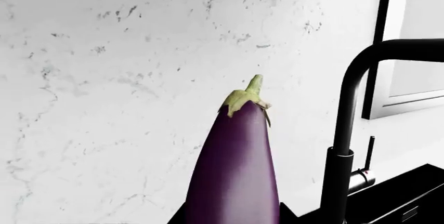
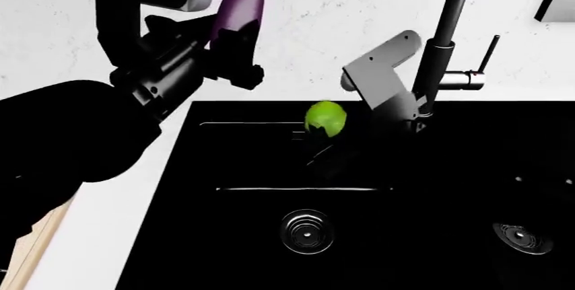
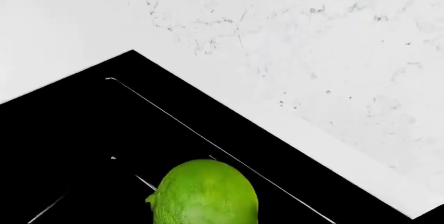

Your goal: Pick the vegetables from the sink and place them on the cutting board.

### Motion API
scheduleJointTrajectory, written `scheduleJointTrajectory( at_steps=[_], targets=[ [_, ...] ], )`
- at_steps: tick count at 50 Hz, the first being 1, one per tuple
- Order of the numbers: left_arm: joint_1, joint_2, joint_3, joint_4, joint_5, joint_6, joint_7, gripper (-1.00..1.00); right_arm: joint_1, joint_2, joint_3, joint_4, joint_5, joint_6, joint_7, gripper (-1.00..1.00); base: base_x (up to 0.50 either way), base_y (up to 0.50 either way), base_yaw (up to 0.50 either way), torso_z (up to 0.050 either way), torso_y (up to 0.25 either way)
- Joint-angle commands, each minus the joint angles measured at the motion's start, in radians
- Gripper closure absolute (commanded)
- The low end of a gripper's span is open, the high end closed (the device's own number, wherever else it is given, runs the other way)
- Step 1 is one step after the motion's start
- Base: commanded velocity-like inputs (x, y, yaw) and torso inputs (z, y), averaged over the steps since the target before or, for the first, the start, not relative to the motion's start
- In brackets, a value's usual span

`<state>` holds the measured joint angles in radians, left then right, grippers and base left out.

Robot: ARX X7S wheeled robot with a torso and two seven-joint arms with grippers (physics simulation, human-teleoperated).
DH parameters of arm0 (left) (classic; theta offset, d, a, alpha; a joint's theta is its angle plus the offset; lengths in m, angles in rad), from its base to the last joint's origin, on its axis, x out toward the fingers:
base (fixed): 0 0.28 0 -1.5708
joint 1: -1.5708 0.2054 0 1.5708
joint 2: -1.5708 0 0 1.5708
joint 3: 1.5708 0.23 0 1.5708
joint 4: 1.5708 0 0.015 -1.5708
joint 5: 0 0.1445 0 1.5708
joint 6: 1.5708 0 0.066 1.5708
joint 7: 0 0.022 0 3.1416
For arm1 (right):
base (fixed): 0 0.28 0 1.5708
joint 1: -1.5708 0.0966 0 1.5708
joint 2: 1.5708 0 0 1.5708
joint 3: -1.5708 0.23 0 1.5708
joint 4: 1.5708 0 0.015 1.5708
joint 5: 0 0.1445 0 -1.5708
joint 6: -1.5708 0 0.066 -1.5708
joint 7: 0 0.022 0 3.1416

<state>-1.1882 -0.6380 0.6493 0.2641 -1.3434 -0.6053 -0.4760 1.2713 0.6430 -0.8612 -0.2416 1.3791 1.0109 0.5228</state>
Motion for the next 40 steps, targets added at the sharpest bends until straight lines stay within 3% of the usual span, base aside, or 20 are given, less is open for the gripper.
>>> scheduleJointTrajectory(
  at_steps=[1,10,21,40],
  targets=[
    [0.032,-0.038,-0.013,0.057,0.033,0.032,-0.044,1.0,-0.029,0.048,0.078,-0.143,0.013,-0.078,0.026,1.0,0.0,0.0,0.0,0.001,0.25],
    [0.061,-0.11,-0.026,0.207,0.05,0.029,-0.13,1.0,-0.104,0.096,0.131,-0.267,-0.023,-0.186,0.044,1.0,0.0,0.0,0.0,0.001,0.098],
    [0.224,-0.211,-0.047,0.368,0.144,0.102,-0.253,1.0,-0.207,0.173,0.195,-0.449,-0.042,-0.284,0.164,1.0,-0.5,0.0,0.0,0.0,0.0],
    [0.347,-0.223,-0.035,0.362,0.249,0.187,-0.234,1.0,-0.382,0.231,0.23,-0.539,-0.156,-0.427,0.167,1.0,-0.5,0.0,0.0,0.0,0.0]
  ],
)
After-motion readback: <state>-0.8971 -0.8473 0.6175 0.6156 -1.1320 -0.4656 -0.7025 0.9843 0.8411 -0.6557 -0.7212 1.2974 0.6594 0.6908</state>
